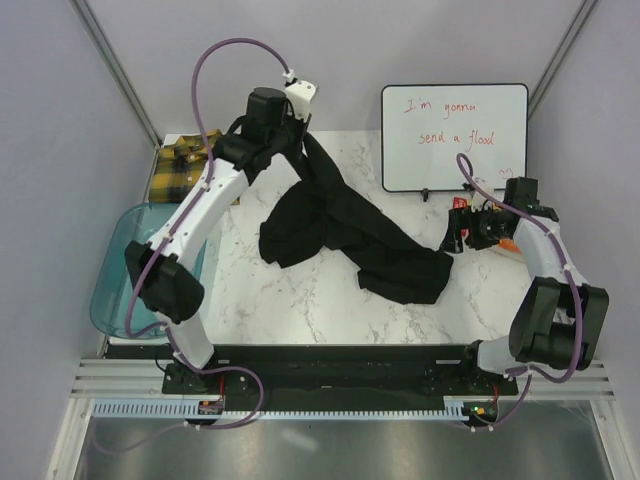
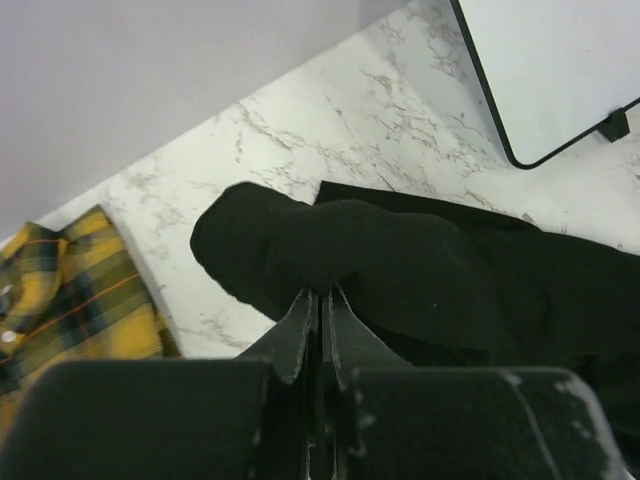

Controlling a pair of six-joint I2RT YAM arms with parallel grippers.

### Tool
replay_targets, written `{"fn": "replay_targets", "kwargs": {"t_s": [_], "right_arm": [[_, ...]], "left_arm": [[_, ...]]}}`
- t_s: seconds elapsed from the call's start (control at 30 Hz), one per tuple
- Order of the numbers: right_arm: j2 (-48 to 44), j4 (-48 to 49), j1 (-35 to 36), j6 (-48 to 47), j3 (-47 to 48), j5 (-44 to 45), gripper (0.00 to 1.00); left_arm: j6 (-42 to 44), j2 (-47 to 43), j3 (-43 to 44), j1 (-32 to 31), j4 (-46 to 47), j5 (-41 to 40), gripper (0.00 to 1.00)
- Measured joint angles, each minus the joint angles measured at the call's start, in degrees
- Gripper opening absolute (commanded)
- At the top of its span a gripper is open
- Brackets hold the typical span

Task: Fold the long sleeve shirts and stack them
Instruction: Flatten the shirt out

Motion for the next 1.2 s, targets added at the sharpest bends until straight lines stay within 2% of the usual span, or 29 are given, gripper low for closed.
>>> {"fn": "replay_targets", "kwargs": {"t_s": [0.1,0.2,0.33,0.5,0.67,0.83,1.0,1.13,1.17,1.2], "right_arm": [[-4.8,2.1,-0.4,-1.4,0.2,-1.5,0.98],[-14.0,8.7,2.1,-0.6,-1.4,-3.3,0.97],[-20.1,20.7,15.1,1.6,-3.4,-1.9,0.91],[-11.6,29.8,28.0,2.6,-3.4,3.7,0.88],[-2.8,32.5,32.7,4.5,-3.4,8.9,0.88],[-0.9,36.3,36.4,6.1,-3.4,12.5,0.88],[3.1,39.0,37.2,6.7,-3.3,14.6,0.84],[7.0,40.2,37.6,7.1,-2.9,17.7,0.68],[7.7,40.5,37.6,7.3,-2.7,19.1,0.59],[8.3,40.9,37.6,7.5,-2.5,20.4,0.54]], "left_arm": [[-2.1,6.8,5.4,-0.8,-2.1,0.1,0.02],[-4.3,11.5,10.6,-0.9,-3.5,-0.6,0.02],[-6.6,14.2,16.4,-0.9,-4.4,-1.4,0.02],[-7.4,14.2,19.6,-0.9,-4.1,-2.6,0.02],[-7.6,14.2,19.6,-0.9,-4.3,-3.0,0.02],[-7.8,14.2,19.6,-0.9,-4.3,-3.6,0.02],[-7.8,14.2,19.6,-0.9,-4.3,-4.0,0.02],[-7.8,14.2,19.6,-0.9,-4.3,-4.0,0.02],[-7.8,14.2,19.5,-0.9,-4.3,-4.0,0.02],[-7.8,14.2,19.3,-0.9,-4.2,-4.0,0.02]]}}
